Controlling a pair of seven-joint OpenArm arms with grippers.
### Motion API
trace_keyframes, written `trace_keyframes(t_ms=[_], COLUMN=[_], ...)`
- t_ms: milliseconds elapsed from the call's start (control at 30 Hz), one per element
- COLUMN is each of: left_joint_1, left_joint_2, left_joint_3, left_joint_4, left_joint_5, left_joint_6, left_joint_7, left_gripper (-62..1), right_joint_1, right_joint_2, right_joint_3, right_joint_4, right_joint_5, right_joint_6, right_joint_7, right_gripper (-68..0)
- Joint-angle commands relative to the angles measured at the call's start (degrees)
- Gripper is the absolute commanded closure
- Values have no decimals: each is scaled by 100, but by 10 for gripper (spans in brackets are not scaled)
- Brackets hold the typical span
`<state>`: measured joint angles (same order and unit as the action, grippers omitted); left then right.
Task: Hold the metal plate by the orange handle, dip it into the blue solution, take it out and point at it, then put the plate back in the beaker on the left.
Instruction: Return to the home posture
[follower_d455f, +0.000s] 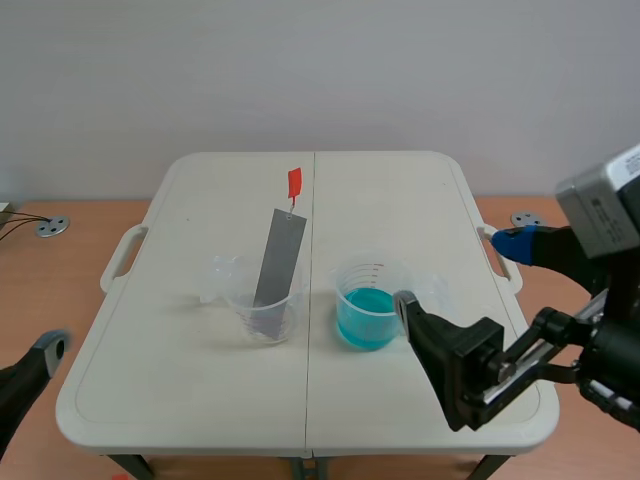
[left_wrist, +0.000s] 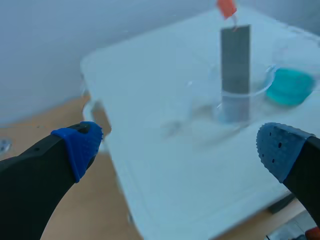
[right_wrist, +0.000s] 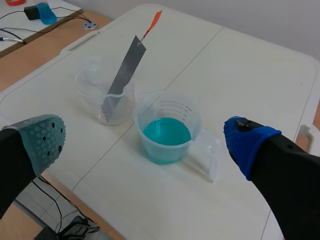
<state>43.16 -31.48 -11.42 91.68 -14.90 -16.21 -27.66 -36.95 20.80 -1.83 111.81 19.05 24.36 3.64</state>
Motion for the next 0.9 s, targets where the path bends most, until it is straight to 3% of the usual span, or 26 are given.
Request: trace_keyframes(t_ms=[0,233,333,467,700,867], left_joint_1=[13,-20,-17,42,560,551], left_joint_2=[111,435,568,728,754,765], left_joint_3=[26,59,59,59,59,59], left_joint_4=[181,1082,1309,1370,1462,1429], left_joint_5=[37,149,181,404,402,404], left_joint_6=[2,-26,-225,-372,-452,-452], left_joint_7=[-79,326,503,544,188,374], left_gripper=[-623,-623,-623,-623,-623,-623], right_joint_1=[-105,-686,-844,-879,-876,-874], right_joint_2=[79,79,79,79,79,79], right_joint_3=[83,203,245,258,258,258], right_joint_4=[175,511,597,608,608,608], right_joint_5=[66,57,55,15,-50,-72], right_joint_6=[-59,-87,-85,-87,-87,-85], right_joint_7=[109,190,208,186,184,186], right_gripper=[-665,-665,-665,-665,-664,-664])
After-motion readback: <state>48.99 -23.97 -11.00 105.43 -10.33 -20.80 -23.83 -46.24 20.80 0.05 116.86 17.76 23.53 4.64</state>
